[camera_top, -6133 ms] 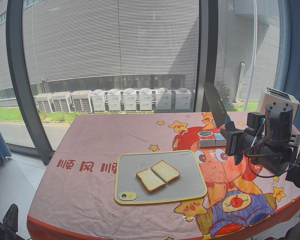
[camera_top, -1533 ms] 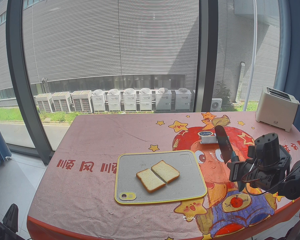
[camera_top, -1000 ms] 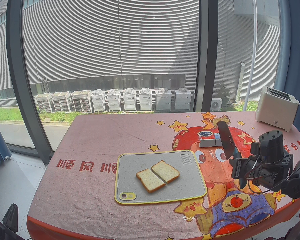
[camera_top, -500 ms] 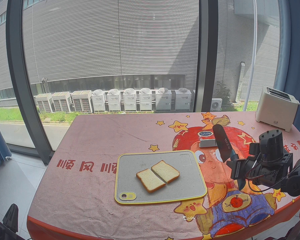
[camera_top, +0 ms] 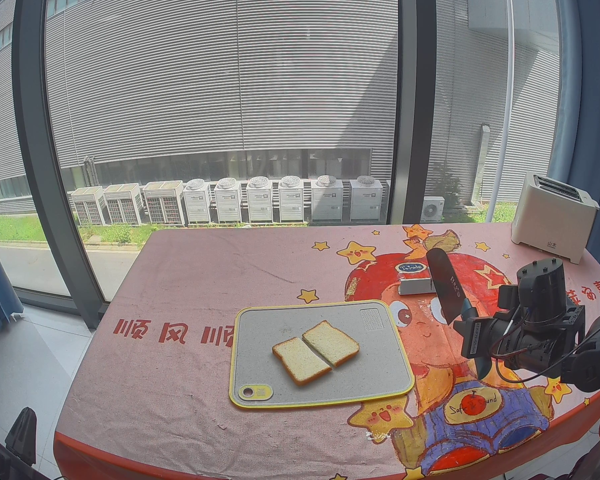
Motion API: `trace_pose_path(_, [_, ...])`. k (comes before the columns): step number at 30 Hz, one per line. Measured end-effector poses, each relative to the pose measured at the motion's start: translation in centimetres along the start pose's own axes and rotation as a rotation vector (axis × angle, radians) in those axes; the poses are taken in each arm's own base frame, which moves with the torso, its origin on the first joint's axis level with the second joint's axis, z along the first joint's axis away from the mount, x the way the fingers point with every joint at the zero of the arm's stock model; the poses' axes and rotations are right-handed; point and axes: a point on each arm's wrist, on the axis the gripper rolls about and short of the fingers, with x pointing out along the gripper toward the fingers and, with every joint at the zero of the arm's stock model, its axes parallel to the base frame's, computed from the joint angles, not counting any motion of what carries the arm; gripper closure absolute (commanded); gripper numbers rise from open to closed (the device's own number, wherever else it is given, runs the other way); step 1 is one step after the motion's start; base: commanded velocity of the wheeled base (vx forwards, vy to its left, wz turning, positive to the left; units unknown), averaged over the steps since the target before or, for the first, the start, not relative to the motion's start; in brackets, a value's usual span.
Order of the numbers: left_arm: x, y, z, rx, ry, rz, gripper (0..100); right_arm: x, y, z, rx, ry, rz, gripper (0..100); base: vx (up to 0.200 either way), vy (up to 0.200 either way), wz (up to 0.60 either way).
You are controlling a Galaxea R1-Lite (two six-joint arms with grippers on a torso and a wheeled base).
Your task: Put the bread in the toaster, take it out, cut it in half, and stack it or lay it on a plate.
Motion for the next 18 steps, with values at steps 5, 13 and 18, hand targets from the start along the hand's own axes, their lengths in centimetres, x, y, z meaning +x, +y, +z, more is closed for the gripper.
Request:
trace_pose_path(5, [0.00,0.00,0.00,0.000,0.000,0.000,100,0.09,-0.10,-0.01,0.002,0.002,-0.005,100,0.000,0.000,0.00])
trace_pose_path(13, [0.00,0.00,0.00,0.000,0.000,0.000,100,0.40,-0.10,-0.21,-0.002,0.014,-0.010,100,0.000,0.000,0.00])
trace_pose_path(18, [0.00,0.00,0.00,0.000,0.000,0.000,100,0.63,-0.09,-0.40,-0.005,0.024,-0.013,100,0.000,0.000,0.00])
